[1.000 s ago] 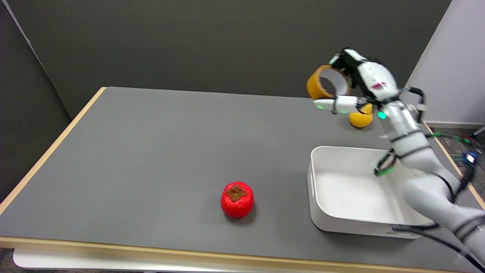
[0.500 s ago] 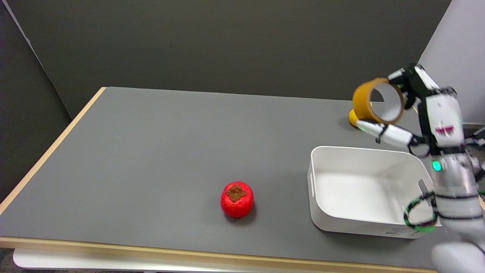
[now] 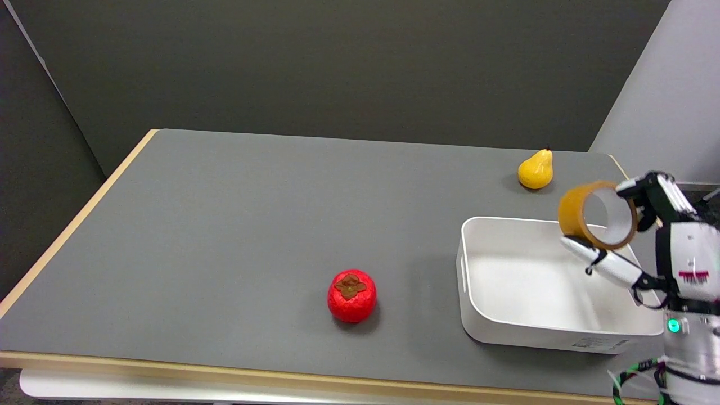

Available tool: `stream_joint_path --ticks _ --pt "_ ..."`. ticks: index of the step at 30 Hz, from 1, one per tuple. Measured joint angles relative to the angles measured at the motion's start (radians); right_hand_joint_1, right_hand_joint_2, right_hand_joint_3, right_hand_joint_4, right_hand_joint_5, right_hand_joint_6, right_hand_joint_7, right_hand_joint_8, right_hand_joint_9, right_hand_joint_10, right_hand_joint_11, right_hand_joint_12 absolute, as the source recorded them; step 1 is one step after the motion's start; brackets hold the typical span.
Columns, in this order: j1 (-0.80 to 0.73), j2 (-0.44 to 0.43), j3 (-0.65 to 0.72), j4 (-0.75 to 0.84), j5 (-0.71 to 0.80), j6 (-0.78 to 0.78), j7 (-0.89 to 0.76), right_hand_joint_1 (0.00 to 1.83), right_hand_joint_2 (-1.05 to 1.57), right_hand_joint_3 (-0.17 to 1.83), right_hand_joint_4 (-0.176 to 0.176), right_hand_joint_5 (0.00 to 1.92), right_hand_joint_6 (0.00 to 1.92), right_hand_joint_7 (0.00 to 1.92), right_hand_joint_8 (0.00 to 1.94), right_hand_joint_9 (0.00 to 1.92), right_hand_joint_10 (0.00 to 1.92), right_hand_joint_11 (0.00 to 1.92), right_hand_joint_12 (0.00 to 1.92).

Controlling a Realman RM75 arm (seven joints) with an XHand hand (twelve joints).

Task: Place the yellow tape into the white container.

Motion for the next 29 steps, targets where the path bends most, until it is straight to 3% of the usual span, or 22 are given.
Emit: stream_joint_path --ticks 1,2,3,5,6,8,10,12,14,29 --pt "0.002 -0.005 -0.013 -0.018 0.013 0.017 -0.001 0.9 0.82 0.82 0.081 0.49 1.16 0.74 1.06 0.69 1.25 0.6 1.71" --pt "0.004 -0.009 -0.025 -0.033 0.023 0.031 -0.003 0.8 0.76 0.9 0.096 0.43 0.97 0.67 0.9 0.61 1.17 0.51 1.65" --pt "0.006 -0.012 -0.034 -0.045 0.029 0.041 -0.003 0.71 0.73 0.91 0.087 0.37 0.79 0.59 0.72 0.53 1.07 0.42 1.57" --pt "0.012 -0.02 -0.054 -0.071 0.046 0.065 -0.001 0.47 0.63 0.96 0.074 0.16 0.45 0.27 0.4 0.21 0.73 0.11 1.2" --pt "0.015 -0.023 -0.064 -0.084 0.052 0.076 0.003 0.43 0.62 0.94 0.071 0.12 0.37 0.21 0.33 0.14 0.66 0.04 1.14" --pt "0.023 -0.027 -0.079 -0.104 0.062 0.094 0.013 0.45 0.63 0.87 0.068 0.09 0.28 0.17 0.26 0.1 0.56 0.0 1.12" --pt "0.033 -0.03 -0.092 -0.12 0.069 0.112 0.029 0.39 0.55 0.89 0.062 0.0 0.05 0.0 0.04 0.0 0.14 0.0 0.82" --pt "0.044 -0.03 -0.103 -0.132 0.073 0.125 0.042 0.39 0.55 0.88 0.057 0.0 0.0 0.0 0.0 0.0 0.0 0.0 0.7" --pt "0.056 -0.03 -0.113 -0.142 0.073 0.138 0.055 0.41 0.59 0.73 0.061 0.0 0.0 0.0 0.0 0.0 0.0 0.0 0.6" --pt "0.153 -0.023 -0.154 -0.106 -0.005 0.188 0.11 0.39 0.6 0.71 0.052 0.0 0.0 0.0 0.0 0.0 0.0 0.0 0.02"
